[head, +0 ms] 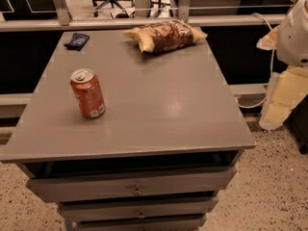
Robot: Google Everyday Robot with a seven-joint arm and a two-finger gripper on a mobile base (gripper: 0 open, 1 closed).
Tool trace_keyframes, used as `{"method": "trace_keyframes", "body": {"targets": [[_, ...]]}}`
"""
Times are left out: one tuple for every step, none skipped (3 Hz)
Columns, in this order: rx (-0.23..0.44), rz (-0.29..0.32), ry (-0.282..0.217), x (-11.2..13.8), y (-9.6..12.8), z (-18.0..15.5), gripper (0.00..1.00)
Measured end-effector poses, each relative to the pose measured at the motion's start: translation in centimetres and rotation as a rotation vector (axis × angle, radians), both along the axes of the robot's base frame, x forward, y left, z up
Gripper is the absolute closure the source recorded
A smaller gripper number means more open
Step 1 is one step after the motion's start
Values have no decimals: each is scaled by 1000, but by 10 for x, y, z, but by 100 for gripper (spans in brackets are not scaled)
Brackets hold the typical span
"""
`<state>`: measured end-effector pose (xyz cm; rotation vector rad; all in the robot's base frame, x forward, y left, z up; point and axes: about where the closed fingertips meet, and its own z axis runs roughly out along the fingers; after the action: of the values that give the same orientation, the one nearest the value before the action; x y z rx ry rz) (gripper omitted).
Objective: Pick rxbar blueberry
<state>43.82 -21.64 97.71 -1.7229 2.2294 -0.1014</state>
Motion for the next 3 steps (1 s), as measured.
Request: {"method": "trace_keyframes", "body": {"targets": [[8, -7, -6, 1, 1, 0, 0], [82, -76, -59, 11, 14, 2, 0], [298, -140, -120, 41, 46, -8, 0]]}}
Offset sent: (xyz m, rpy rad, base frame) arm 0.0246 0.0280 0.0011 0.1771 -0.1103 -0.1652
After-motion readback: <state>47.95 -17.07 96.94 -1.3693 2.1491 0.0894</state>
